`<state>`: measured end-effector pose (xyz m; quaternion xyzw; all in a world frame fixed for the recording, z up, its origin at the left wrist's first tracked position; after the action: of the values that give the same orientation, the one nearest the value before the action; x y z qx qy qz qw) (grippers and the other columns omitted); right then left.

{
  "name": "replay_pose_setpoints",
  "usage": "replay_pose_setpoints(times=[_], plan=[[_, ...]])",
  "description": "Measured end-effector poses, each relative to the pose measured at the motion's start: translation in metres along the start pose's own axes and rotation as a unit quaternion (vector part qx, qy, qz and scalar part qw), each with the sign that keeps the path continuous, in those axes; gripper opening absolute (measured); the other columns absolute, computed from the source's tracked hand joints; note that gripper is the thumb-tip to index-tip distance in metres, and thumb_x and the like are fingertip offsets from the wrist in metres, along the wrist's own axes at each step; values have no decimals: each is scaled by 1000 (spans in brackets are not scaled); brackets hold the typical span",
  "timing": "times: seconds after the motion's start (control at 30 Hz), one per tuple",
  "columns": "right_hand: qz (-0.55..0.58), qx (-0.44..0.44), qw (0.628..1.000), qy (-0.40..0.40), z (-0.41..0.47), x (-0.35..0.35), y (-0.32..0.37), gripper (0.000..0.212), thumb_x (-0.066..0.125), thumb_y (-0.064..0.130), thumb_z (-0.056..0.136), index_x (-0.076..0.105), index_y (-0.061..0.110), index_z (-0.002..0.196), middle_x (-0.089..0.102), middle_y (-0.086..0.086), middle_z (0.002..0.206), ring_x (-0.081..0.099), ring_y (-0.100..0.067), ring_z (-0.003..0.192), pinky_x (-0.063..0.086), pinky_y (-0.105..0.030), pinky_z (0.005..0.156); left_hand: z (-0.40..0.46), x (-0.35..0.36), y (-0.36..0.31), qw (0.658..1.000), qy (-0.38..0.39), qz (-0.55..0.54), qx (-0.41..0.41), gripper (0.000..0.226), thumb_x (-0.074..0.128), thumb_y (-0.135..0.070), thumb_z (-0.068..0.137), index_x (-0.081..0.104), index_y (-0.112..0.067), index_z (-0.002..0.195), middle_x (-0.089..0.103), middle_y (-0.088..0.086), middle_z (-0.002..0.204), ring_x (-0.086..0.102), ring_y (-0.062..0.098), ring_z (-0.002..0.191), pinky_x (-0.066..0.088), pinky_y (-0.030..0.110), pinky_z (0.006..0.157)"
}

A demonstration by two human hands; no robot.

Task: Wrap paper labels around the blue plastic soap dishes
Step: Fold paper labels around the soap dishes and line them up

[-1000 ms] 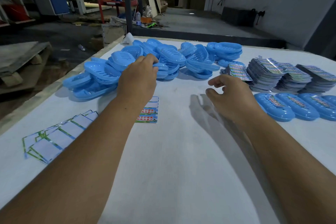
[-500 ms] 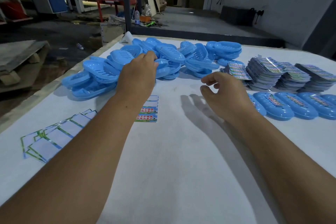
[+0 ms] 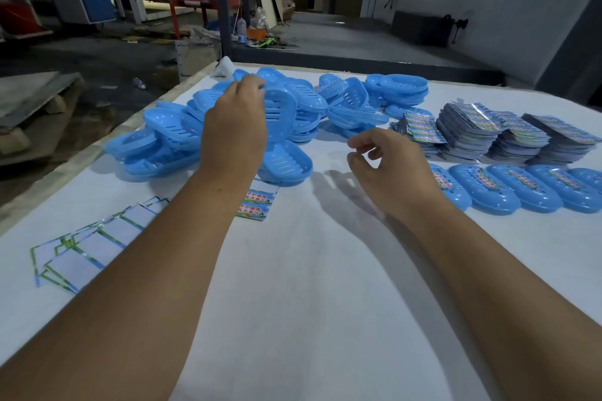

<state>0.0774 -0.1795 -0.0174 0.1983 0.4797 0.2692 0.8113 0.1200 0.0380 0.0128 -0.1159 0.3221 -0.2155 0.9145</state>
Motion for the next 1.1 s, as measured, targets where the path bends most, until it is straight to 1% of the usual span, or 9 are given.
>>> replay_pose_setpoints(times=[0.17,0.3,0.4,0.57,0.63,0.7,0.83,0.97,1.1], plan=[[31,15,999,-1,1,0,1,12,66,25,92,67,31,103,67,13,99,60,-11,91,45,-25,78,-2,-5,-6,991,-25,-127,-25,29,39,-18,107,58,-9,126,64,8,123,62,24,109,52,43,90],[134,34,990,-2,-1,-1,3,22,71,28,92,67,29,113,68,13,103,65,-7,92,56,-30,83,-7,-2,-15,960,-11,-277,-45,27,38,-17,106,56,-16,127,63,-5,118,67,10,102,56,33,89],[254,32,966,33,-1,-3,9,39,70,36,94,59,32,132,67,10,116,67,4,96,50,-14,84,-11,10,-27,892,58,-434,-114,26,39,-10,107,58,-19,121,64,-1,118,71,9,96,57,23,84],[383,77,917,87,0,-2,10,50,64,46,88,56,37,136,71,8,117,69,-14,111,56,-33,95,-19,20,-43,758,162,-596,-211,27,38,-6,107,62,-18,110,72,14,111,75,19,89,56,19,74],[381,83,917,84,2,-4,9,49,67,47,84,62,32,130,74,7,109,71,-18,105,58,-33,91,-21,21,-46,737,192,-605,-230,26,38,-5,107,62,-17,110,73,13,109,76,20,89,57,19,73],[349,86,930,81,5,-7,6,52,69,49,79,65,30,127,75,2,106,71,-16,97,58,-32,87,-22,22,-44,768,228,-559,-213,26,42,-3,105,63,-19,109,72,12,111,76,18,86,57,21,73],[243,71,965,71,6,-18,-4,57,72,50,72,65,33,126,73,8,105,69,-4,95,55,-29,91,-22,17,-29,910,299,-282,-48,38,63,-12,90,59,-39,116,61,-17,111,66,-2,85,48,13,78],[140,47,985,85,5,-27,-11,54,70,50,68,65,37,120,67,13,111,67,1,87,50,-16,82,-27,11,-18,915,392,-92,31,53,70,-43,73,53,-50,122,58,-22,99,56,-2,93,46,25,79],[62,29,989,134,2,-24,-13,62,69,52,66,63,37,126,64,17,115,67,-6,90,53,-19,80,-28,13,-13,921,386,-30,41,46,69,-36,77,56,-45,120,63,-18,83,55,-2,83,44,31,77]])
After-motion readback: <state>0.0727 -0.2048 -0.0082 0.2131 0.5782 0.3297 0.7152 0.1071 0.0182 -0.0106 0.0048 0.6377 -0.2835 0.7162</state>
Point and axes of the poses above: each hand's wrist, its own z-axis towards the middle knuckle, its own x-axis out of the palm, y = z × x, the point moved 3 cm from there along z, towards the middle knuckle
